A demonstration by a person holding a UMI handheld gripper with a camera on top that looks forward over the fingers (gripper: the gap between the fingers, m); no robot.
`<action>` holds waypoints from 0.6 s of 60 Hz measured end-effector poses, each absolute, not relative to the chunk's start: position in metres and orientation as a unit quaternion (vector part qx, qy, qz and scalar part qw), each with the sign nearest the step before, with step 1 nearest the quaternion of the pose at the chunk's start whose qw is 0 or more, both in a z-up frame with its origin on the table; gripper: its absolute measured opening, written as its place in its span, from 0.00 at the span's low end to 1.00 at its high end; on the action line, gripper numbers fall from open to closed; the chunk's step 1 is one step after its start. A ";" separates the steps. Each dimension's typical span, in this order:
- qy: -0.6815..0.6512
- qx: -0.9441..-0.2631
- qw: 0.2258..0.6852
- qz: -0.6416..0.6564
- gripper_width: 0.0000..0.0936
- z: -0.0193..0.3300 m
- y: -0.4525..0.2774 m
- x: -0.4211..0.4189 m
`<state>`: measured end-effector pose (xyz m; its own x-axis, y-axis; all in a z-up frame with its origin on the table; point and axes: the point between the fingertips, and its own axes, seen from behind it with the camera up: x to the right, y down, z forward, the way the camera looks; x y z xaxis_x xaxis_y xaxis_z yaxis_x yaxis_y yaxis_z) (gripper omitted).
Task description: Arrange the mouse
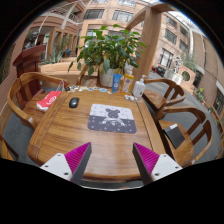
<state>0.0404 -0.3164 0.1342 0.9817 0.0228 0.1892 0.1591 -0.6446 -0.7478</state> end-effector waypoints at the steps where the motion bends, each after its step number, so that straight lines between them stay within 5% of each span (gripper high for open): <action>1: -0.054 -0.905 0.415 -0.077 0.91 0.127 -0.314 0.035; 16: -0.091 -0.902 0.422 0.014 0.91 0.051 -0.221 -0.085; 36: -0.069 -0.899 0.430 0.043 0.90 0.004 -0.041 -0.174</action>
<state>-0.1738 -0.0414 0.0035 0.9867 0.1615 -0.0176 0.0877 -0.6206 -0.7792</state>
